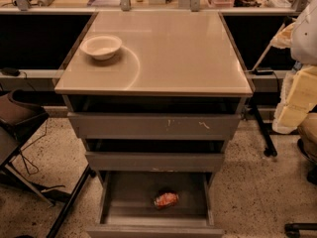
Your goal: Pick coke can from bottom drawer and place on counter
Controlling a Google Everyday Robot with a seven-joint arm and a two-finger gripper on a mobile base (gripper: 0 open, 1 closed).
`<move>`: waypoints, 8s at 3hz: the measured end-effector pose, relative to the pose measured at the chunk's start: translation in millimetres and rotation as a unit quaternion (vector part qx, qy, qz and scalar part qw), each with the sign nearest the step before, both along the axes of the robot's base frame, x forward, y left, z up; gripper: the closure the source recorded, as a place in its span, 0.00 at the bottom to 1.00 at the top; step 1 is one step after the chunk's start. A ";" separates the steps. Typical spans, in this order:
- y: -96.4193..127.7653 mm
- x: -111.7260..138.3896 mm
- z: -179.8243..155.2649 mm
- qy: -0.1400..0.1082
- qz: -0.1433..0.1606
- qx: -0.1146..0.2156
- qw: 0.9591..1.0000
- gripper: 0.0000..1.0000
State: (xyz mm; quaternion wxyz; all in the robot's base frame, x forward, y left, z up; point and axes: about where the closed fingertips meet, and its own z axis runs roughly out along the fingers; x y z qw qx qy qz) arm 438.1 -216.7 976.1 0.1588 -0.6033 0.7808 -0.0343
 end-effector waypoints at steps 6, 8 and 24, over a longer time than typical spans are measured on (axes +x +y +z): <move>165.0 -75.5 -343.2 0.132 0.092 0.340 0.926 0.00; 171.9 -68.9 -383.6 0.135 0.061 0.366 0.919 0.00; 185.0 97.4 -783.2 0.116 -0.319 0.309 0.888 0.00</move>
Offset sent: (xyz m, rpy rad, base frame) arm -0.0065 0.0052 -0.0242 0.0354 0.0093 0.0310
